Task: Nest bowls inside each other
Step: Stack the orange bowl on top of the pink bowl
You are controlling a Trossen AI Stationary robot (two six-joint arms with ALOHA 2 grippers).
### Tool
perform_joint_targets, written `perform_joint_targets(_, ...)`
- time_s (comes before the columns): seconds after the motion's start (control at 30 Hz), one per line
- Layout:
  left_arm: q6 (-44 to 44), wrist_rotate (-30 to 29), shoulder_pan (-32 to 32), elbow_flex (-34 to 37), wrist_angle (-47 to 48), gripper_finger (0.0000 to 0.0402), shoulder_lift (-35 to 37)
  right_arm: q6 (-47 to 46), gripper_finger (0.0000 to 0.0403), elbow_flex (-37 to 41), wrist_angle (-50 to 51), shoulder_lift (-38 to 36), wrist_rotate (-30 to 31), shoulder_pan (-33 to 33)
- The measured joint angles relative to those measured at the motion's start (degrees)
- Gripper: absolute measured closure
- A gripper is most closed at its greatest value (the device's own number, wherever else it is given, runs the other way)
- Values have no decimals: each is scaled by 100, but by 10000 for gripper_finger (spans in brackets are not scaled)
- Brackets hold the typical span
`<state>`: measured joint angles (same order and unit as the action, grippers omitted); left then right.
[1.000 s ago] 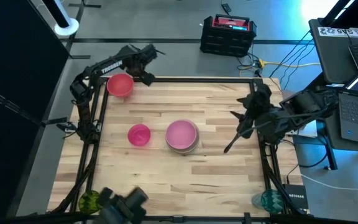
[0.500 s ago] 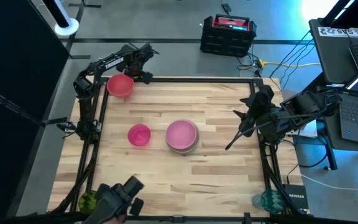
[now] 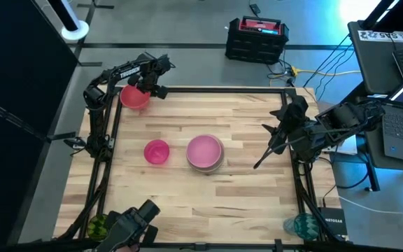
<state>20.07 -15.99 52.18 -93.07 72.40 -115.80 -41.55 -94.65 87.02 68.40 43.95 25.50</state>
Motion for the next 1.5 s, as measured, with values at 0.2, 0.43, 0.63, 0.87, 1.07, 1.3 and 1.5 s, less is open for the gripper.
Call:
perform_joint_targets(0.2, -137, 46, 9, -3, 22, 263, 11, 62, 173, 0, 3, -7, 1, 0)
perform_joint_targets(0.43, -254, 160, -37, -3, 152, 263, 16, 101, 173, -1, 8, -8, 0, -1)
perform_joint_targets(0.63, -355, 258, -76, -3, 263, 264, 20, 135, 173, -2, 12, -9, 0, -2)
perform_joint_targets(0.87, -435, 291, -239, -102, 343, 264, 30, 143, 173, -2, 13, -9, -1, 0)
perform_joint_targets(1.07, -855, 597, -380, -191, 46, 264, 30, 143, 173, -4, 13, -9, -1, 0)
perform_joint_targets(1.3, -454, 618, -344, -191, -55, 264, -10, 145, 173, -4, 13, -9, -1, -2)
perform_joint_targets(1.5, -84, 495, -298, -191, 12, 263, -6, 146, 173, -4, 12, -9, -2, -2)
